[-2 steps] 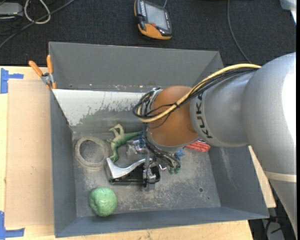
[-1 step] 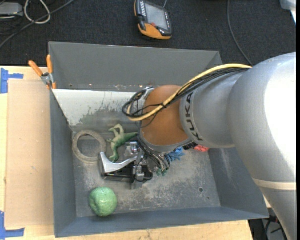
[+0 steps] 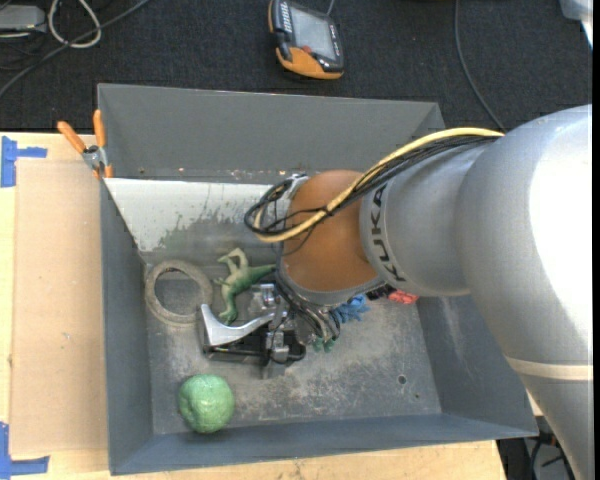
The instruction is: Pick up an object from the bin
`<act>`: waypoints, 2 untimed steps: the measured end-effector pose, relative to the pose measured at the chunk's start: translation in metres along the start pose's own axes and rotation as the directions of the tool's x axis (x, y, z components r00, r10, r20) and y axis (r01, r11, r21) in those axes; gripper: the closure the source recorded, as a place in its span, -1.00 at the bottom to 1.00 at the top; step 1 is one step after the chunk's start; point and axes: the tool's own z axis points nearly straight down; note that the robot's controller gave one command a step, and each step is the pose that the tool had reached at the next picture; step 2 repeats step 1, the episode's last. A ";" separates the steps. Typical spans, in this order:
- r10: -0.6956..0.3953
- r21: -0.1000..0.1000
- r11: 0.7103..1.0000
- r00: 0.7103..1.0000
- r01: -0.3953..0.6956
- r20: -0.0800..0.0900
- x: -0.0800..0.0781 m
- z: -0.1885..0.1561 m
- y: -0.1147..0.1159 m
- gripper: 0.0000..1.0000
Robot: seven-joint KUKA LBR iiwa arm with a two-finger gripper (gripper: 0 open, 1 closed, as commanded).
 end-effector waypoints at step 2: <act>0.000 0.000 1.000 1.000 0.000 -0.012 0.005 -0.041 0.000 1.00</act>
Offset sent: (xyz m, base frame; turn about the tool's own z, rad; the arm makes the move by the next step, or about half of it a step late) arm -0.0041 -0.0003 0.1172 -0.0001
